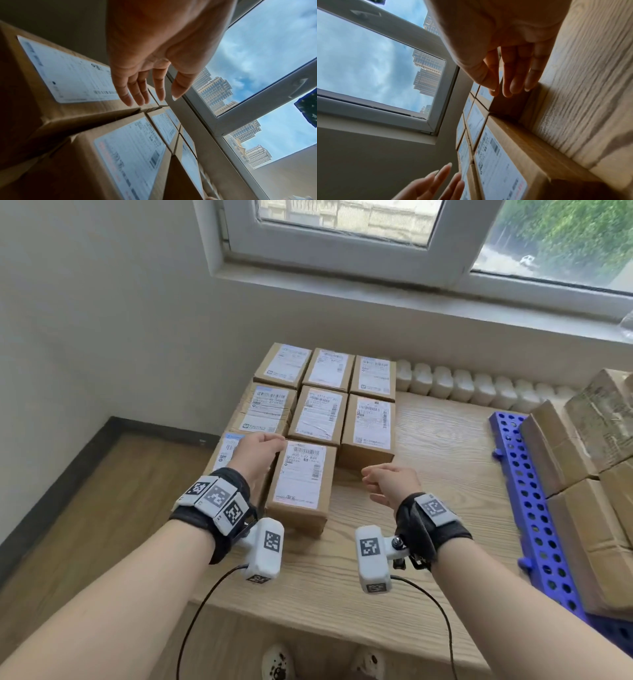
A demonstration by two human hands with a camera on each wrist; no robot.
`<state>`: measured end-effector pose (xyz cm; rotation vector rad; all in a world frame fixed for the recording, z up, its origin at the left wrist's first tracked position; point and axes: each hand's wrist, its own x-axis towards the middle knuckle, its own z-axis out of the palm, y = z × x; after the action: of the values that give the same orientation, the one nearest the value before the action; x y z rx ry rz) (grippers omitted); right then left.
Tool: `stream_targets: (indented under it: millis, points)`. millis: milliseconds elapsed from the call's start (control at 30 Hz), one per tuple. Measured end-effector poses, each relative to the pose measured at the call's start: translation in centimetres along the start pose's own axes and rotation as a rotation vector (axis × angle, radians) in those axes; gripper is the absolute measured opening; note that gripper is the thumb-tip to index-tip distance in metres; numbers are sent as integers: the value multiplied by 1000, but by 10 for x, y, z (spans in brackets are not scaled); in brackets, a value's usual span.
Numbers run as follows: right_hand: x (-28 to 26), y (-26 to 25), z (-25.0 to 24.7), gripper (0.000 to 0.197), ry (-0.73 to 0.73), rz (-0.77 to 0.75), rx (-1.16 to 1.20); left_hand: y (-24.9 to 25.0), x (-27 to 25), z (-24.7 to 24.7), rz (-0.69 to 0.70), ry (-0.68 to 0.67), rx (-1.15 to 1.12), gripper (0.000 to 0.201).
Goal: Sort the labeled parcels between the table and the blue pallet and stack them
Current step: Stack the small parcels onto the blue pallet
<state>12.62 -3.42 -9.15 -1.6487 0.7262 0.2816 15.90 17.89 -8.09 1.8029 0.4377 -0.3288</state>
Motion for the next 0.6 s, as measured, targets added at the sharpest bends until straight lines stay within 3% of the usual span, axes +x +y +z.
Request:
stream_targets:
  millis: [200, 300, 600]
  points:
    - [6, -1, 30, 18, -109, 113, -19, -6, 16, 0, 29, -58, 0, 30]
    - [12, 4, 43, 25, -111, 134, -13, -5, 23, 1, 16, -114, 4, 34]
    - [23, 13, 51, 15, -125, 168, -61, -8, 35, 9, -4, -185, 13, 43]
